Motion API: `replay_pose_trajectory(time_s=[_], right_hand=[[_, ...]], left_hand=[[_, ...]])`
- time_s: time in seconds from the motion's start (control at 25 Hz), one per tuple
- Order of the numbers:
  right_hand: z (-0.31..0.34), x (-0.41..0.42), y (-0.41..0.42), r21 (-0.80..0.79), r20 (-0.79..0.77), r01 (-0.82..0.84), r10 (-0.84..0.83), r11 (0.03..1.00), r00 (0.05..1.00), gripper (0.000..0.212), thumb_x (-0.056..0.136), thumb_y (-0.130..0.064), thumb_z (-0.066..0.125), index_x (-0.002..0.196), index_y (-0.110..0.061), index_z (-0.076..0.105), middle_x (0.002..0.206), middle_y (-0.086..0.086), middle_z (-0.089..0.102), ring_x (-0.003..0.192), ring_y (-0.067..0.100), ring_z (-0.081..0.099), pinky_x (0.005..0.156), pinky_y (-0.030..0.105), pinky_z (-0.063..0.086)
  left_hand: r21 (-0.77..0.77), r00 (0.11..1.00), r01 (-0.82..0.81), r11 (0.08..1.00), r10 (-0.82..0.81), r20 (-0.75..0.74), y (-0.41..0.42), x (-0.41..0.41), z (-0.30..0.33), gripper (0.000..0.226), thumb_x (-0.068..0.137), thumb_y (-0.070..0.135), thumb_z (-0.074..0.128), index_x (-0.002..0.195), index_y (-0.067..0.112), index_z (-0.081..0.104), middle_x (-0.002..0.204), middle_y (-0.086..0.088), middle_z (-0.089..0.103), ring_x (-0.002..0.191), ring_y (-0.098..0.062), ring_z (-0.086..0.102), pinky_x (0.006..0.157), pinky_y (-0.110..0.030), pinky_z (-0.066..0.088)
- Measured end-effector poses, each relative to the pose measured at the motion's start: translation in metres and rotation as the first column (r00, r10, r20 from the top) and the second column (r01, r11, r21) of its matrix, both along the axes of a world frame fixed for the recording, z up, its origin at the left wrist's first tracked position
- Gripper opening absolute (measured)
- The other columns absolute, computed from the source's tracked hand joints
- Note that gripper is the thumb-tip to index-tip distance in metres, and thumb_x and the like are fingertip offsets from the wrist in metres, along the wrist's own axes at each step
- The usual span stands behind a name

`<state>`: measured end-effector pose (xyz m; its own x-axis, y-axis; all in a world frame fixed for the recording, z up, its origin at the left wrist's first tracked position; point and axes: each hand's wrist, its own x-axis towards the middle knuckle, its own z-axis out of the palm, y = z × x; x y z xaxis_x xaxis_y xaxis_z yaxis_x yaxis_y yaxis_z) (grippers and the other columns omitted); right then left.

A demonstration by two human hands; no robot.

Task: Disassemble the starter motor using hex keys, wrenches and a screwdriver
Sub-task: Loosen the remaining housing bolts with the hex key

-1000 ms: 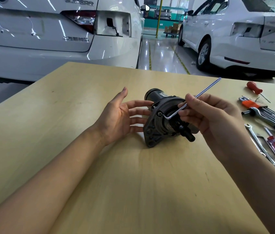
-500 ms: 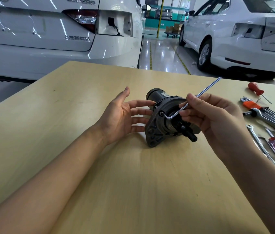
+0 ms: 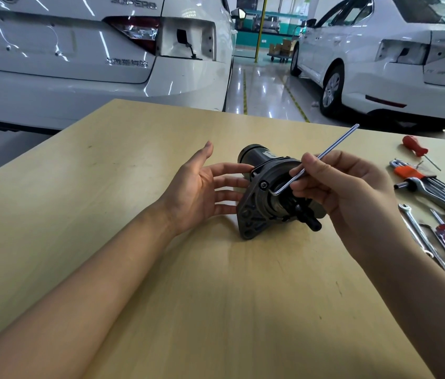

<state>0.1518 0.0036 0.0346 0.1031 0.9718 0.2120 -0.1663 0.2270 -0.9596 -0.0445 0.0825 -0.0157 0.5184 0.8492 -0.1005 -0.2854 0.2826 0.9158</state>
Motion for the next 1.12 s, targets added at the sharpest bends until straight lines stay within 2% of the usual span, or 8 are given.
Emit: replay_pose_trajectory(time_s=[0.32,0.52,0.64,0.72,0.76,0.88,1.0,1.12], right_hand=[[-0.001,0.001,0.000,0.004,-0.021,-0.002,0.002,1.000,1.000,0.016,0.074,-0.019,0.069,0.072,-0.006,0.061,0.073,0.009,0.071,0.060,0.016,0.066,0.060,0.021,0.054],[0.002,-0.002,-0.001,0.015,0.091,0.054,-0.055,0.998,0.994,0.017,0.073,-0.023,0.072,0.074,-0.009,0.062,0.073,0.009,0.072,0.060,0.015,0.067,0.058,0.023,0.056],[0.013,-0.012,0.002,0.172,0.244,0.066,-0.108,0.983,0.964,0.007,0.076,-0.011,0.075,0.078,-0.008,0.069,0.068,0.004,0.072,0.055,0.009,0.066,0.055,0.017,0.053],[0.023,-0.025,0.005,0.394,0.503,0.021,-0.235,0.919,0.832,0.008,0.079,-0.008,0.075,0.086,-0.011,0.075,0.068,-0.002,0.071,0.058,0.006,0.064,0.059,0.015,0.050],[0.025,-0.032,0.006,0.469,0.684,-0.107,-0.284,0.877,0.672,0.011,0.081,-0.009,0.073,0.090,-0.013,0.076,0.072,-0.002,0.070,0.063,0.007,0.063,0.062,0.017,0.048],[0.020,-0.051,0.000,0.192,0.973,-0.558,-0.229,0.807,0.003,0.021,0.086,-0.006,0.055,0.089,-0.014,0.074,0.090,0.001,0.062,0.089,0.017,0.059,0.081,0.029,0.045],[0.010,-0.053,-0.012,0.172,0.928,-0.654,-0.343,0.737,-0.142,0.036,0.077,-0.004,0.033,0.063,-0.014,0.064,0.072,0.003,0.060,0.076,0.022,0.058,0.071,0.031,0.047],[0.004,-0.038,-0.012,0.340,0.859,-0.671,-0.509,0.659,-0.065,0.028,0.075,0.003,0.050,0.056,-0.015,0.062,0.065,0.001,0.057,0.067,0.018,0.052,0.066,0.024,0.041]], left_hand=[[-0.003,1.000,-0.002,1.000,0.002,0.004,-0.001,0.001,0.000,0.071,0.094,0.062,0.024,0.097,0.015,0.076,0.099,-0.010,0.067,0.080,-0.022,0.065,0.070,-0.033,0.053],[-0.003,1.000,-0.007,1.000,0.007,-0.002,-0.002,0.002,0.001,0.071,0.094,0.063,0.023,0.096,0.016,0.076,0.097,-0.009,0.068,0.079,-0.022,0.065,0.070,-0.033,0.053],[-0.008,1.000,-0.011,1.000,0.011,-0.004,-0.002,0.002,0.001,0.071,0.094,0.062,0.023,0.094,0.016,0.077,0.095,-0.009,0.069,0.078,-0.022,0.065,0.069,-0.032,0.053],[-0.013,1.000,-0.016,1.000,0.016,0.002,-0.003,0.003,0.002,0.071,0.094,0.062,0.022,0.088,0.017,0.077,0.091,-0.008,0.069,0.075,-0.021,0.066,0.066,-0.031,0.053],[-0.023,1.000,-0.020,1.000,0.020,0.013,-0.003,0.003,0.002,0.071,0.095,0.061,0.022,0.085,0.017,0.077,0.087,-0.006,0.069,0.073,-0.020,0.065,0.065,-0.030,0.053],[-0.062,0.999,-0.033,0.998,0.035,0.030,-0.003,0.001,0.002,0.073,0.094,0.063,0.023,0.095,0.012,0.075,0.096,-0.010,0.067,0.086,-0.024,0.060,0.071,-0.032,0.048],[-0.045,0.999,-0.033,0.998,0.033,-0.003,-0.001,-0.001,0.001,0.079,0.093,0.066,0.021,0.102,0.009,0.074,0.103,-0.012,0.065,0.091,-0.026,0.058,0.076,-0.036,0.046],[-0.048,0.999,-0.034,0.998,0.034,-0.006,-0.001,0.001,0.002,0.078,0.093,0.066,0.022,0.100,0.010,0.075,0.099,-0.011,0.067,0.083,-0.023,0.062,0.070,-0.034,0.048]])
